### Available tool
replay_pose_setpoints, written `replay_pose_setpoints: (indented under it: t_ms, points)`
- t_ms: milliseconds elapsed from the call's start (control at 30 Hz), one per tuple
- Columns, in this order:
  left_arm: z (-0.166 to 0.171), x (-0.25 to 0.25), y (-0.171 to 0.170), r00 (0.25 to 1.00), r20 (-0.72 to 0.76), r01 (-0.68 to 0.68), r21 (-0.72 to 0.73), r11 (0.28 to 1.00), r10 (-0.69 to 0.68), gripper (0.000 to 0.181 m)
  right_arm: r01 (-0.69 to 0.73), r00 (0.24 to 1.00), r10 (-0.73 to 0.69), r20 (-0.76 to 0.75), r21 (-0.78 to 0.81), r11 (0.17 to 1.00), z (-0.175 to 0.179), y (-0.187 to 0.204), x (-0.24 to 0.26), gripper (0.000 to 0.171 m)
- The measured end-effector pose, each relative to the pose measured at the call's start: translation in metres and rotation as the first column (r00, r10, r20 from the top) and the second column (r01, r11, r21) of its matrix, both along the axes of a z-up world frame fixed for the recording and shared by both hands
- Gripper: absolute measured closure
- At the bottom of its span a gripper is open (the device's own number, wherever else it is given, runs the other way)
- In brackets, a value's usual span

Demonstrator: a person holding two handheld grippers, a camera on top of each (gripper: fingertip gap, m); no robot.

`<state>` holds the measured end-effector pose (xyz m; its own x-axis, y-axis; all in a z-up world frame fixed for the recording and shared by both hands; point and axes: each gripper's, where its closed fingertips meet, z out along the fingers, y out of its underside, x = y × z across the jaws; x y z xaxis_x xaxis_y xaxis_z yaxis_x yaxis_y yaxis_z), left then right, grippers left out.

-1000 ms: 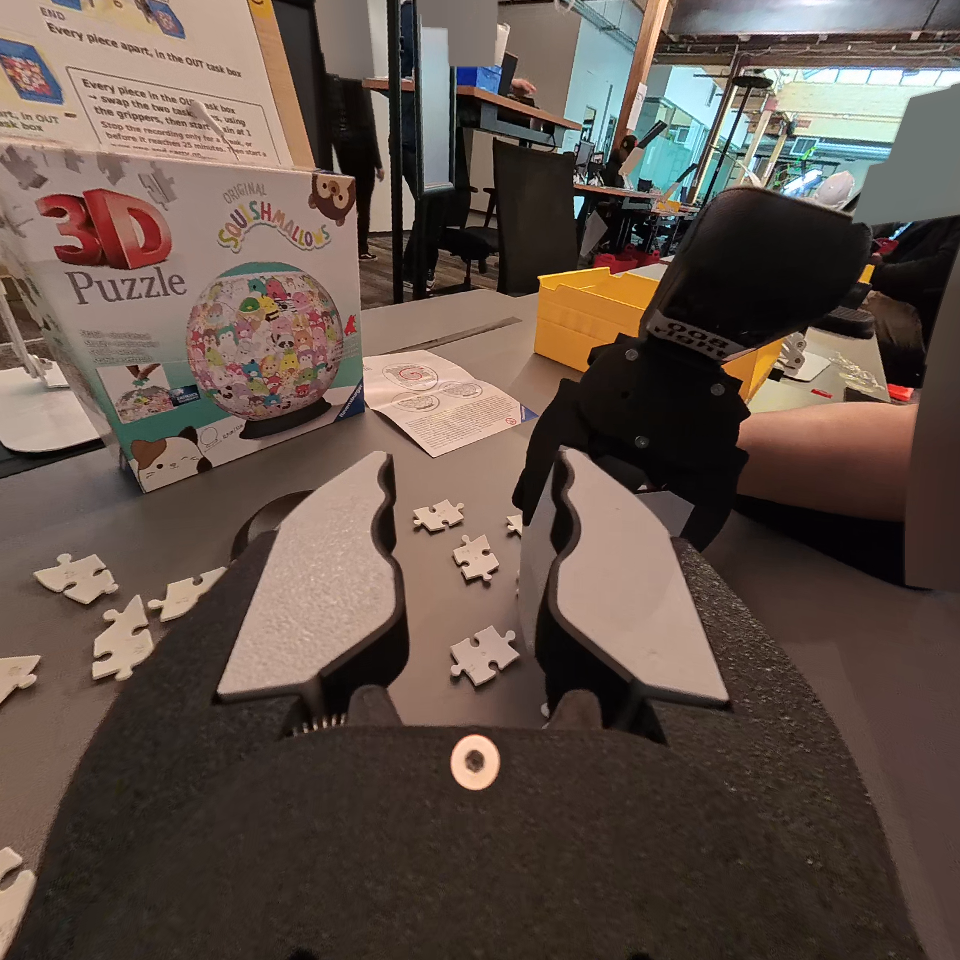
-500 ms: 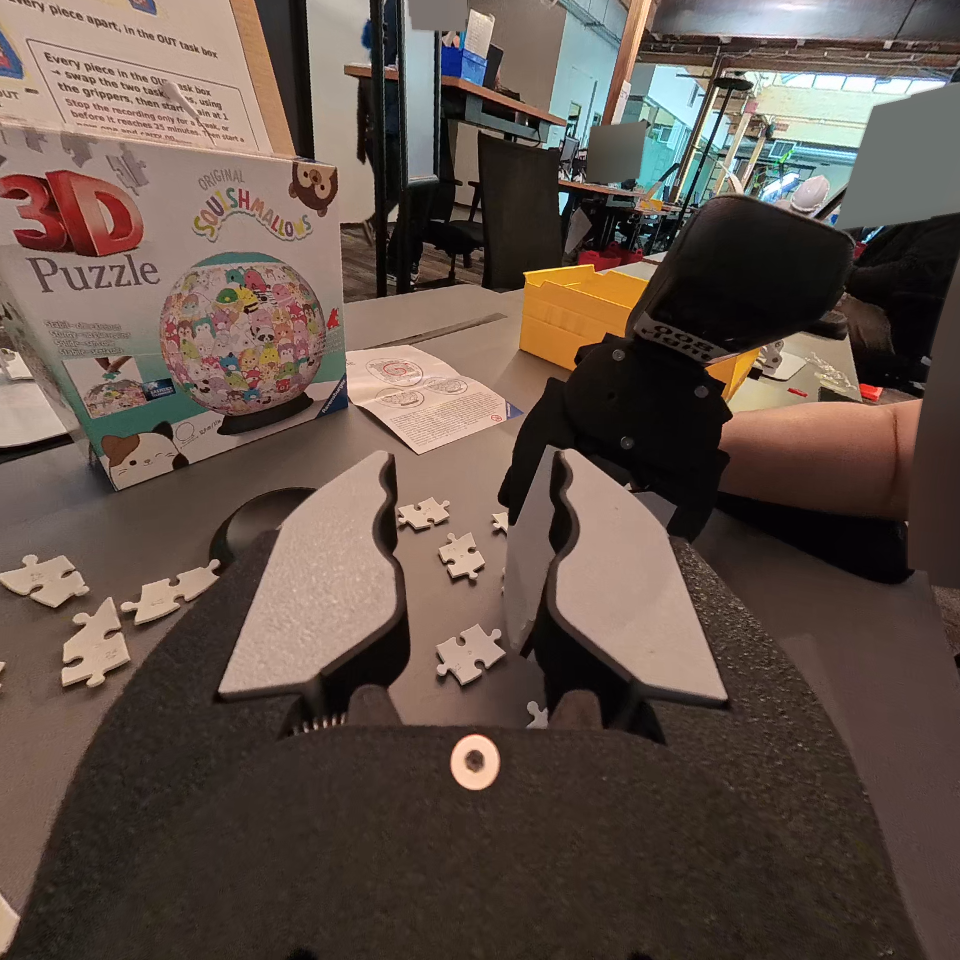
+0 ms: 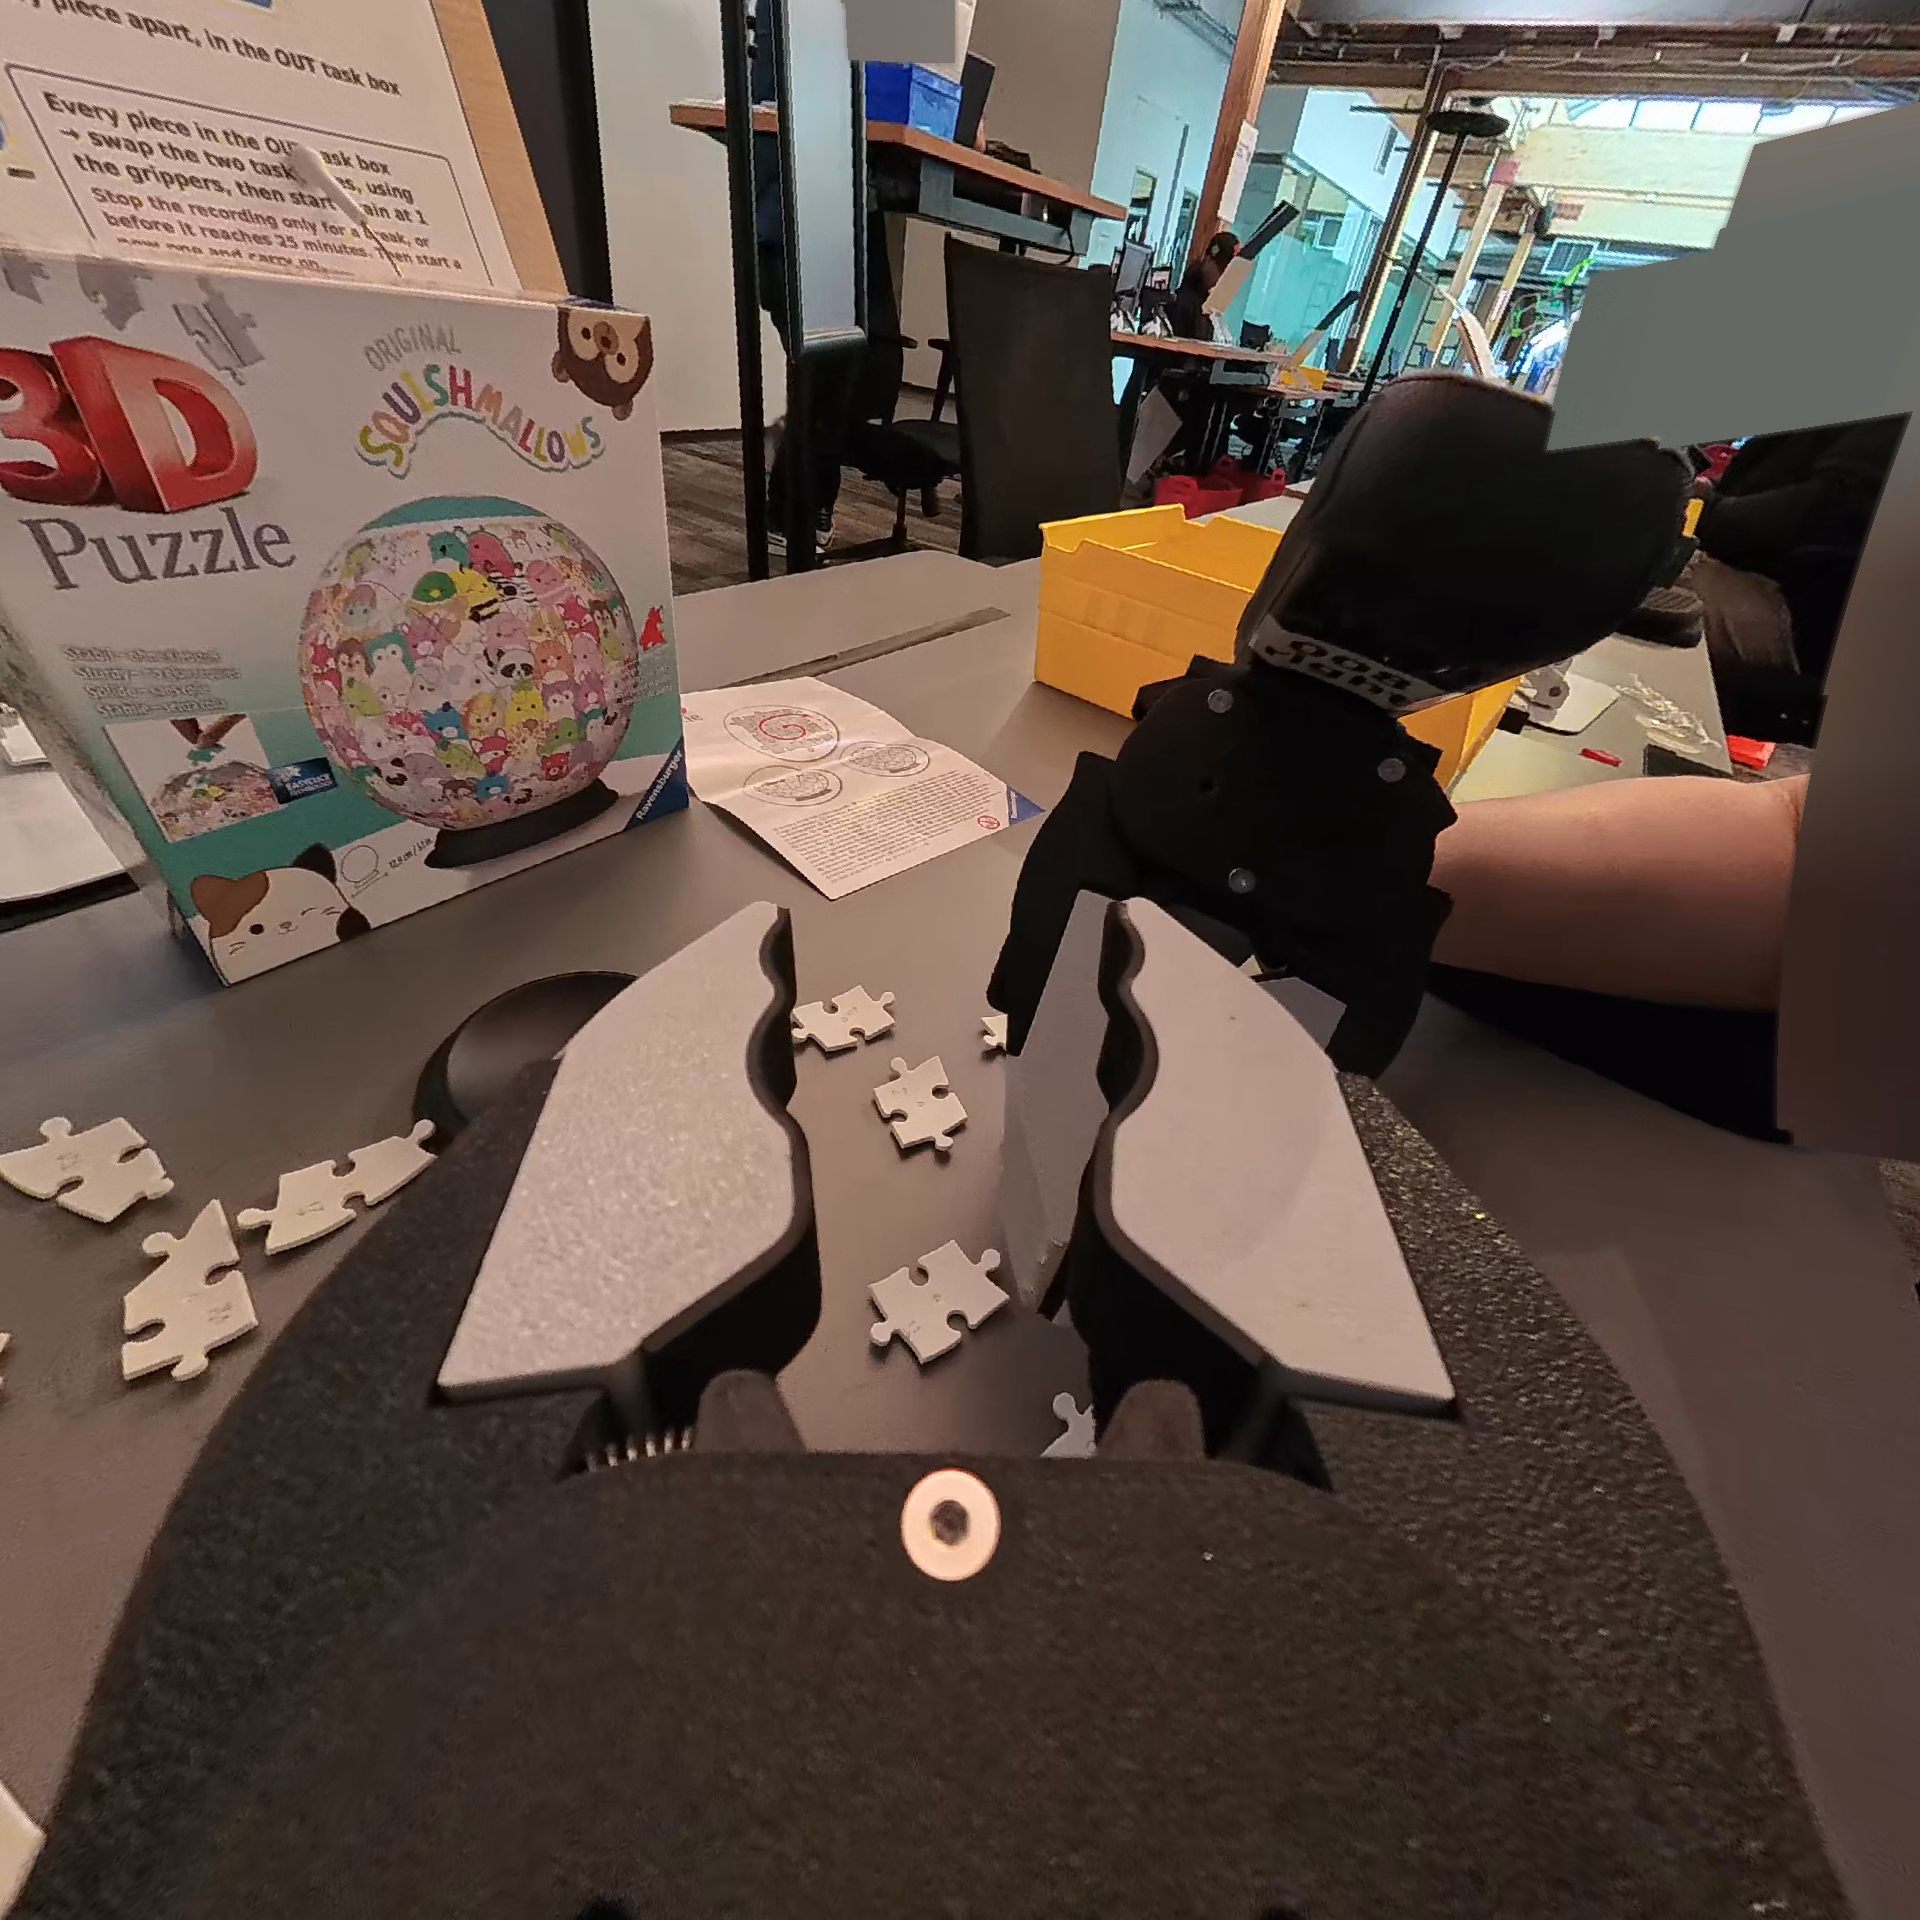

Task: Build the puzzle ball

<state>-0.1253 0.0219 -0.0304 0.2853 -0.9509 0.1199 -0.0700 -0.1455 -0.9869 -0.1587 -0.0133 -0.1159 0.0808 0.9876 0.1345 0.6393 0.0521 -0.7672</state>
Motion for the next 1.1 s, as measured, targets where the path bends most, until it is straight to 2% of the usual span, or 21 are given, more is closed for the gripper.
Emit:
replay_pose_setpoints:
  t_ms: [533, 667, 733, 833, 933, 1000, 1100]
  points:
    - [-0.001, 0.001, -0.001, 1.0, -0.011, 0.006, 0.006, 1.0, -0.006, 0.126, -0.019, 1.0, 0.02, 0.022, -0.012, 1.0, -0.003, -0.004, 0.001, 0.17]
    - [0.002, 0.001, -0.005, 0.999, -0.02, 0.025, 0.005, 1.0, -0.025, 0.126, -0.058, 0.998, 0.06, 0.031, -0.08, 0.995, 0.002, -0.01, 0.009, 0.17]
    - [0.002, 0.002, -0.013, 0.997, -0.052, 0.065, 0.013, 0.998, -0.064, 0.129, -0.116, 0.992, 0.122, 0.033, -0.156, 0.981, 0.006, -0.021, 0.015, 0.169]
    - [0.0, 0.005, -0.029, 0.984, -0.107, 0.145, 0.02, 0.989, -0.142, 0.134, -0.16, 0.983, 0.174, 0.061, -0.185, 0.97, 0.01, -0.029, 0.026, 0.169]
    - [-0.006, 0.008, -0.061, 0.957, -0.128, 0.255, -0.068, 0.965, -0.262, 0.133, -0.155, 0.981, 0.172, 0.095, -0.158, 0.975, 0.015, -0.026, 0.041, 0.169]
    - [-0.018, 0.006, -0.08, 0.943, -0.175, 0.269, -0.099, 0.958, -0.283, 0.133, -0.134, 0.985, 0.149, 0.084, -0.159, 0.978, 0.022, -0.021, 0.05, 0.169]
    - [-0.054, -0.003, -0.097, 0.908, -0.34, 0.224, -0.103, 0.969, -0.246, 0.133, -0.076, 0.995, 0.087, 0.053, -0.184, 0.98, 0.029, -0.009, 0.063, 0.169]
